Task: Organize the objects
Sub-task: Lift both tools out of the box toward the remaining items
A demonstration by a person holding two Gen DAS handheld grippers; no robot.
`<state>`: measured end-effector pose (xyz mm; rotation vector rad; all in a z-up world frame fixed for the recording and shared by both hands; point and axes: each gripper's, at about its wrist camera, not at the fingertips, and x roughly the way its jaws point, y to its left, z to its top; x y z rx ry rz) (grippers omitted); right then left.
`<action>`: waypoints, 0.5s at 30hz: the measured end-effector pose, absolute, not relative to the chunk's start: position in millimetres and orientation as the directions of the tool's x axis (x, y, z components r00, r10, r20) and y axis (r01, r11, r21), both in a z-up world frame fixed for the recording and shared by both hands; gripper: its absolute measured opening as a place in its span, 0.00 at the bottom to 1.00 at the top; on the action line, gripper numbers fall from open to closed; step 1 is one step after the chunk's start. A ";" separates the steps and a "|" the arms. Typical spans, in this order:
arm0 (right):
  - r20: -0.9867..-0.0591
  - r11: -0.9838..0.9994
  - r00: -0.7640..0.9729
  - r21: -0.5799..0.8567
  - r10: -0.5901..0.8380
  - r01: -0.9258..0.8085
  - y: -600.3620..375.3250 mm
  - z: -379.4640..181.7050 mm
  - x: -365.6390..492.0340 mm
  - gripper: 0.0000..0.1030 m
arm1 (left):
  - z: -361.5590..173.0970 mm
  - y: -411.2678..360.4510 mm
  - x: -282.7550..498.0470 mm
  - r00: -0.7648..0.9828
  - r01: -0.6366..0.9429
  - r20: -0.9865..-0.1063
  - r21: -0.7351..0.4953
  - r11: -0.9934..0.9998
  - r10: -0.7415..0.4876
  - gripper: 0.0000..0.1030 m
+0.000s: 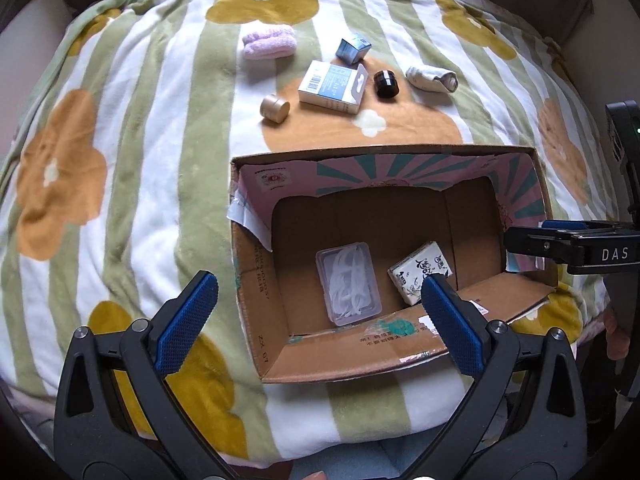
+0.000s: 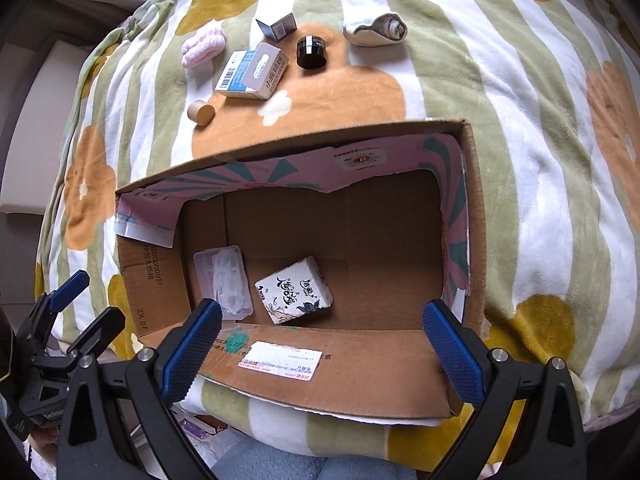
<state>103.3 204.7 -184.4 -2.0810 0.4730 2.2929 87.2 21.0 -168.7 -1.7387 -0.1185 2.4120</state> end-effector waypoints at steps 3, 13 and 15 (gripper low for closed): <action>-0.975 -0.957 -0.119 0.210 -0.189 -0.199 203.2 -175.0 102.8 0.98 | -157.6 11.3 85.8 -0.318 -0.043 -0.928 -0.193 -0.980 0.196 0.98; -0.965 -0.960 -0.195 0.210 -0.174 -0.184 203.3 -131.6 93.3 0.98 | -113.4 -6.4 68.0 -0.379 -0.029 -0.908 -0.183 -0.983 0.180 0.98; -0.961 -0.961 -0.216 0.211 -0.171 -0.177 202.9 -123.8 86.7 0.98 | -108.3 -10.3 59.6 -0.391 -0.025 -0.902 -0.188 -0.982 0.183 0.98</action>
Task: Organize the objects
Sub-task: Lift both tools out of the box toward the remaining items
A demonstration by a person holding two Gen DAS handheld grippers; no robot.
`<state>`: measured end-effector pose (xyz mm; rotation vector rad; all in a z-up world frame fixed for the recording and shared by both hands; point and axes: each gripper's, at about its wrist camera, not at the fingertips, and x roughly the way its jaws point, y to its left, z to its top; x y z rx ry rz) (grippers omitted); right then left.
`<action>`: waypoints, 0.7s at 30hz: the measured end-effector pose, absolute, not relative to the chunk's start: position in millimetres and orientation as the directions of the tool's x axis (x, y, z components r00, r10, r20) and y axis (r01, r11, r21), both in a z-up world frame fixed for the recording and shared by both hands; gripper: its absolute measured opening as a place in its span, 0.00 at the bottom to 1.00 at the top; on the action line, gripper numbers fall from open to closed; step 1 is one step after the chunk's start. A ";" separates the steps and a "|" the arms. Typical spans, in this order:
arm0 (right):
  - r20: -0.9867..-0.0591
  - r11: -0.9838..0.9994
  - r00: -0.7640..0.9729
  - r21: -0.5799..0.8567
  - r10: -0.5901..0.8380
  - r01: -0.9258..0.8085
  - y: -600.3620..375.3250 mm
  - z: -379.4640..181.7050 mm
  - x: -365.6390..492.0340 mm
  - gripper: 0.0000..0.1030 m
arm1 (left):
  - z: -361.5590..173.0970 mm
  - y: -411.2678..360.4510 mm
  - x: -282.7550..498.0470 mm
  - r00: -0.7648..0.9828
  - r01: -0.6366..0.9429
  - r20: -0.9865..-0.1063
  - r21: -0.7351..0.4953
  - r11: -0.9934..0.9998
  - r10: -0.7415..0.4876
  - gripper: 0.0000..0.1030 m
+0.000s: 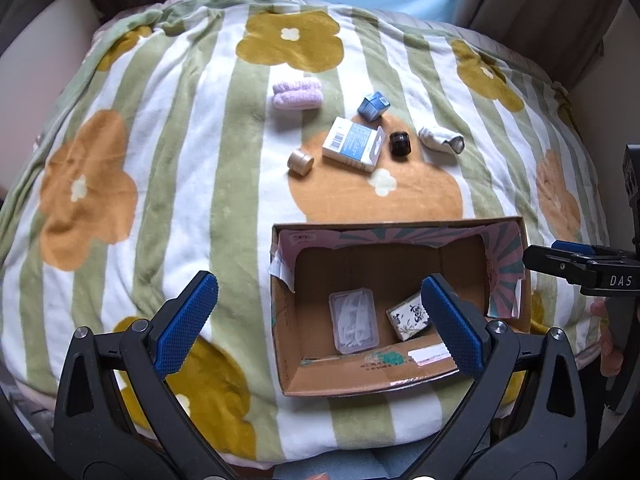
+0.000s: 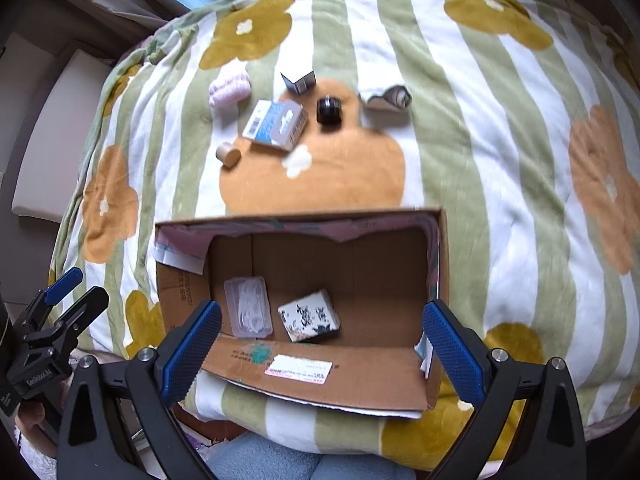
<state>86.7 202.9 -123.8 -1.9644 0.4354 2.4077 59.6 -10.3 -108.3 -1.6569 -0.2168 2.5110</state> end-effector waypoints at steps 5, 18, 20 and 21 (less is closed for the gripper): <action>-0.946 -0.958 -0.270 0.232 -0.182 -0.167 205.4 -107.1 63.1 0.98 | -97.7 -17.3 33.4 -0.420 -0.015 -0.889 -0.195 -0.981 0.183 0.98; -0.926 -0.972 -0.337 0.215 -0.171 -0.098 201.2 -84.6 -22.8 0.98 | -96.2 -32.8 -59.5 -0.439 0.012 -0.877 -0.220 -0.975 0.192 0.98; -0.926 -0.973 -0.336 0.213 -0.172 -0.090 201.9 -85.6 -37.7 0.98 | -101.9 -34.2 -74.3 -0.432 0.018 -0.880 -0.226 -0.974 0.197 0.98; -0.926 -0.973 -0.335 0.213 -0.173 -0.086 201.8 -86.7 -44.7 0.98 | -105.6 -35.1 -83.0 -0.427 0.022 -0.882 -0.231 -0.973 0.200 0.98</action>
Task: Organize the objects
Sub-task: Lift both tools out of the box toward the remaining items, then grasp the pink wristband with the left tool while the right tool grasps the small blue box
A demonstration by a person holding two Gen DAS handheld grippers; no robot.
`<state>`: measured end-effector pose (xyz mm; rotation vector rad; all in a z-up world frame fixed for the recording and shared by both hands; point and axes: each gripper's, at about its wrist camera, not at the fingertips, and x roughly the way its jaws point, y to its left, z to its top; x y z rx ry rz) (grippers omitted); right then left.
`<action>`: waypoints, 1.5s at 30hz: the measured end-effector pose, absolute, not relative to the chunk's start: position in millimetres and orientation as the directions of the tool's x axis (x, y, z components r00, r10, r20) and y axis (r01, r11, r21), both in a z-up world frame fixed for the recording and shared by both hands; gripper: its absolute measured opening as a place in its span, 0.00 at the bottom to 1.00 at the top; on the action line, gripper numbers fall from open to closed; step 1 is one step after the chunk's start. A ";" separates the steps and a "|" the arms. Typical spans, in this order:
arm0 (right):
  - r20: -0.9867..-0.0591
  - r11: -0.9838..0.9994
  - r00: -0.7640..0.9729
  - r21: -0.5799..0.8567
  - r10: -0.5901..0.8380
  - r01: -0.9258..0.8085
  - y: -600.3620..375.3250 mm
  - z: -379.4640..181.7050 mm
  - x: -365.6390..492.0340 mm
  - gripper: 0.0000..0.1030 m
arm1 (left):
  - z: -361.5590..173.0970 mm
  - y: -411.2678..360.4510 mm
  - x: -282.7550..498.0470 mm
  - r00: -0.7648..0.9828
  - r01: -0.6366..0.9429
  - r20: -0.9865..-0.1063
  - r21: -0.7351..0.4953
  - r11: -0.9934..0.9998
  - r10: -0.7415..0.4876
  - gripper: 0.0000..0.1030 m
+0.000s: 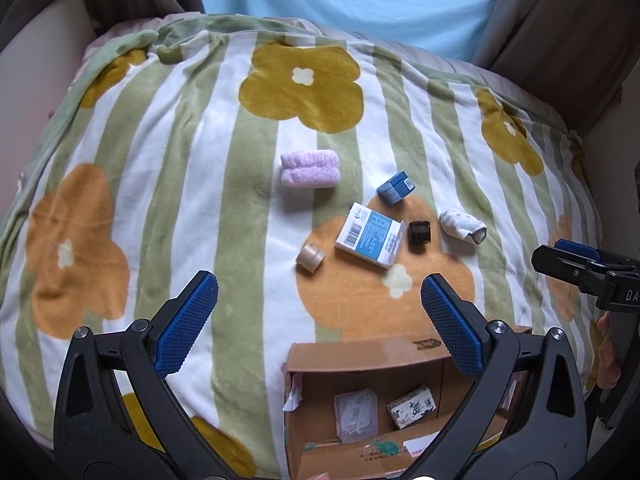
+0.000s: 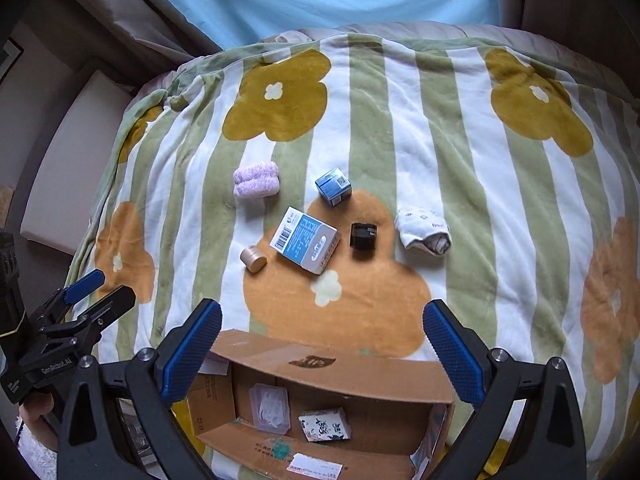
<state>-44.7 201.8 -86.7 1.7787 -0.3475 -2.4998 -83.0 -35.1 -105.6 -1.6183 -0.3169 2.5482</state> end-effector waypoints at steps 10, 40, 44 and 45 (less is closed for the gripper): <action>-0.937 -0.980 -0.306 0.194 -0.170 -0.048 203.8 -110.6 -111.1 0.98 | -146.9 -34.4 -154.4 -0.378 0.038 -0.901 -0.247 -0.968 0.215 0.98; -0.980 -0.986 -0.178 0.057 -0.085 0.156 187.5 -232.7 -219.8 0.97 | -279.3 -11.8 -284.6 -0.230 0.073 -0.957 -0.195 -0.978 0.174 0.95; -0.986 -0.981 -0.160 0.023 -0.055 0.191 182.3 -244.3 -225.4 0.90 | -288.4 -9.8 -288.1 -0.212 0.069 -0.962 -0.192 -0.979 0.173 0.86; -0.986 -0.981 -0.159 0.015 -0.046 0.194 182.1 -246.6 -226.4 0.86 | -290.2 -8.4 -288.8 -0.208 0.064 -0.963 -0.191 -0.979 0.174 0.81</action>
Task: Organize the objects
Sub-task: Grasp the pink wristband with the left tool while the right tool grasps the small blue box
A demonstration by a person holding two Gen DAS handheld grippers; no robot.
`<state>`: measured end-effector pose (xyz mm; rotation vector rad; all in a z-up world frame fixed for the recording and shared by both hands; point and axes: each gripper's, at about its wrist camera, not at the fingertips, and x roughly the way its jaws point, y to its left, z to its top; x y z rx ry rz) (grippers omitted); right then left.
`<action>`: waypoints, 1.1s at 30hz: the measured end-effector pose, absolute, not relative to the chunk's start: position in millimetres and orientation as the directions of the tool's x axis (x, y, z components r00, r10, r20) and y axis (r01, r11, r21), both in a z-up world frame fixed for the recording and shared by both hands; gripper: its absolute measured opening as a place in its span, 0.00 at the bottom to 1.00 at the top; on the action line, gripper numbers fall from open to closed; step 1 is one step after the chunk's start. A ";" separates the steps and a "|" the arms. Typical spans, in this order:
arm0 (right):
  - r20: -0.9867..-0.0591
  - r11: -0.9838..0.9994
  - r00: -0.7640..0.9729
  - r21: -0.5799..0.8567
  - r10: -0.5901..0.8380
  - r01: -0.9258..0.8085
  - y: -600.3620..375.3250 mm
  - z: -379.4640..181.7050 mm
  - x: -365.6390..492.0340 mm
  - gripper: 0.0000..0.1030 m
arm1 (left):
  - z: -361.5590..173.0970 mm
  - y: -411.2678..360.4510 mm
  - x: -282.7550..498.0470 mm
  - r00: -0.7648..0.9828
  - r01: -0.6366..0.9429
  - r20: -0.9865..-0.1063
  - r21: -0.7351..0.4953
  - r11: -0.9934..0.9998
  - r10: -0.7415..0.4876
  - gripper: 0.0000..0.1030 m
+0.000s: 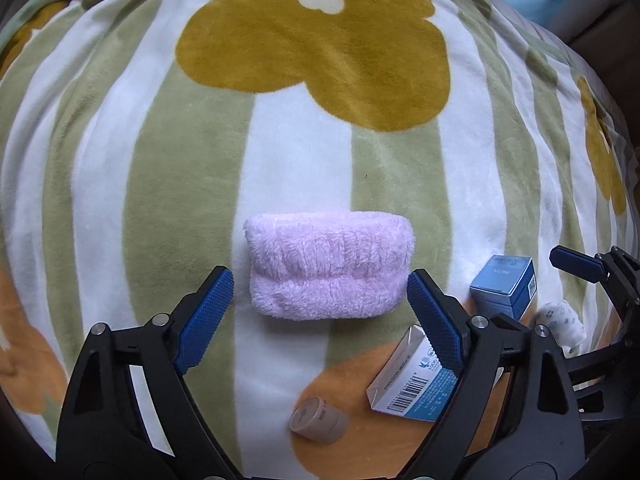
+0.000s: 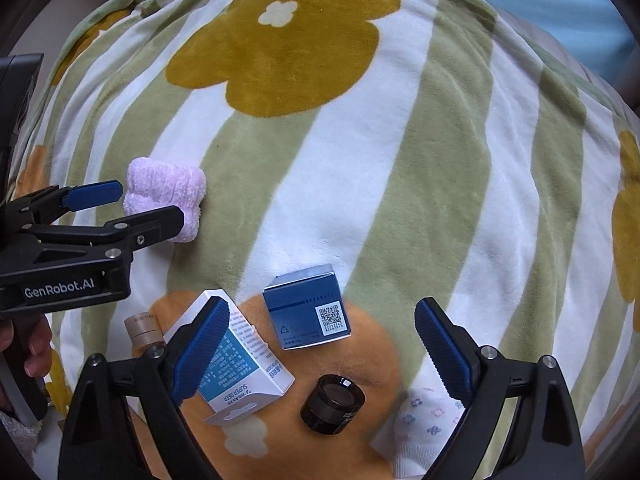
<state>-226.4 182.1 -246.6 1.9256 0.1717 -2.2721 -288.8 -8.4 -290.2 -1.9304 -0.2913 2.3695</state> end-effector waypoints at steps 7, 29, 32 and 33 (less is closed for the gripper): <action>-0.992 -0.984 -0.119 0.023 -0.045 0.176 190.7 -260.3 -231.7 0.57 | -299.5 3.3 -293.0 -0.182 0.029 -0.967 -0.185 -0.982 0.176 0.64; -0.987 -0.990 -0.143 0.050 -0.069 0.133 215.2 -232.9 -233.9 0.37 | -259.0 -5.3 -284.1 -0.243 0.018 -0.948 -0.215 -0.976 0.205 0.22; -0.985 -0.991 -0.157 0.046 -0.066 0.127 221.1 -218.7 -232.4 0.37 | -242.2 -5.9 -279.8 -0.267 0.010 -0.941 -0.220 -0.975 0.210 0.22; -0.984 -0.991 -0.163 0.045 -0.066 0.124 223.4 -213.3 -231.6 0.37 | -235.7 -4.7 -279.9 -0.277 0.007 -0.938 -0.221 -0.975 0.211 0.22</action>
